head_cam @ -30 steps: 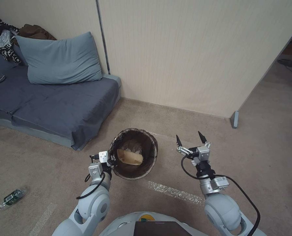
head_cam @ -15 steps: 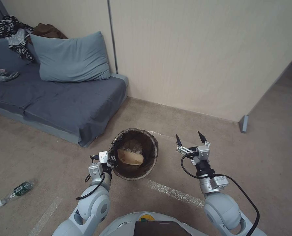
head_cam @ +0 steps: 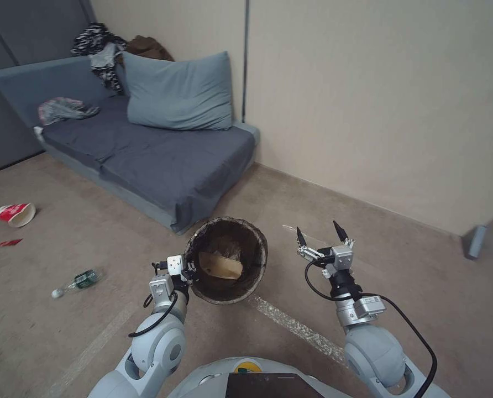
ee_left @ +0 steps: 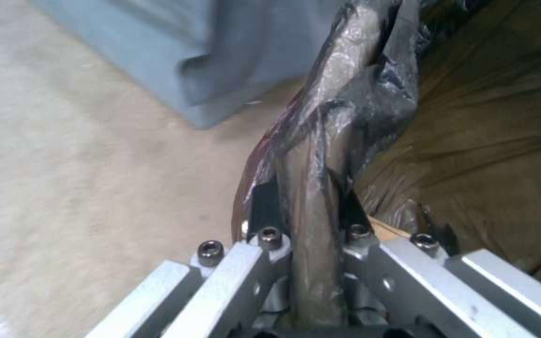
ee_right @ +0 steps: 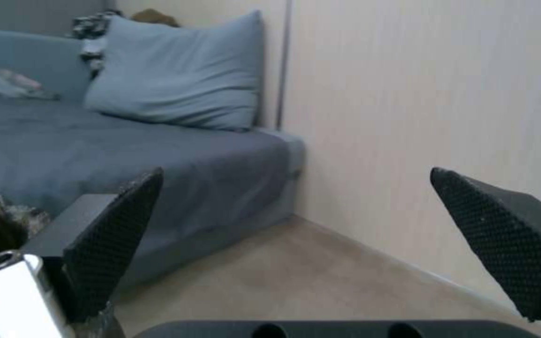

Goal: Pick up the trash bin, then pick up the garbage from the floor and place it into the trash bin.

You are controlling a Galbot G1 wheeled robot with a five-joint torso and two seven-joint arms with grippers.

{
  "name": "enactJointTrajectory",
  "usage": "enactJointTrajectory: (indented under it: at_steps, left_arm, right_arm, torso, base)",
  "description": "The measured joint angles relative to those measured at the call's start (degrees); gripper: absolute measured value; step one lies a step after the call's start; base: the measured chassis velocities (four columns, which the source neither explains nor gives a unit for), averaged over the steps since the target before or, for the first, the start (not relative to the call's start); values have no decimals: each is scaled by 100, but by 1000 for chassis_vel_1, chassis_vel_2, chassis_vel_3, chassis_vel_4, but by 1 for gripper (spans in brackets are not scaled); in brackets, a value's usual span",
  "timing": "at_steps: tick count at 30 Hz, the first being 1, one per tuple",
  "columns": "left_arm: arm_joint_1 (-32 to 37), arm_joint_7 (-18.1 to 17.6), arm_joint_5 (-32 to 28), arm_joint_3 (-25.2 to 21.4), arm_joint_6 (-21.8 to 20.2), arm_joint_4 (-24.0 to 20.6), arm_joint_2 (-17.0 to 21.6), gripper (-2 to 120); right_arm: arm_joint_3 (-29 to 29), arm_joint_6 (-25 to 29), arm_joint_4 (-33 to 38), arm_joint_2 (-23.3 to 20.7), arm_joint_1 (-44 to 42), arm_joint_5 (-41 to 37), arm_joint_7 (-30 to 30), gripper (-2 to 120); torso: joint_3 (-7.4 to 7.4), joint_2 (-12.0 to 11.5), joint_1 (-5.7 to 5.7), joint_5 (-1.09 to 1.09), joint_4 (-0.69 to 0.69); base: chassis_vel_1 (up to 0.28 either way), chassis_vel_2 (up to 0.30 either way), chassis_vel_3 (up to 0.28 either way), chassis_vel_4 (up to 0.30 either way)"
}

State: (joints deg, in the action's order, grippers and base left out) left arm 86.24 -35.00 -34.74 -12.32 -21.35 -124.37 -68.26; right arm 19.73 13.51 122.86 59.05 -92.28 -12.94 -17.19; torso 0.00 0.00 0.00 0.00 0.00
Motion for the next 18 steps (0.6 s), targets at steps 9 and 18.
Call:
enactJointTrajectory:
  at_steps: [9,18]
  left_arm:
    - [7,9,0,0,9,-3,6,0]
    - [40,29,29,-2,19,-45,-25,0]
  right_arm:
    - [-34,-18,-1,41,3,9,3,100]
    - [-36,-19,17,42,-2,9,4,100]
  torso:
    - [0,0,0,0,0]
    - [0,0,0,0,0]
  base:
    - [118,130,124,129]
    - [126,132,128,120]
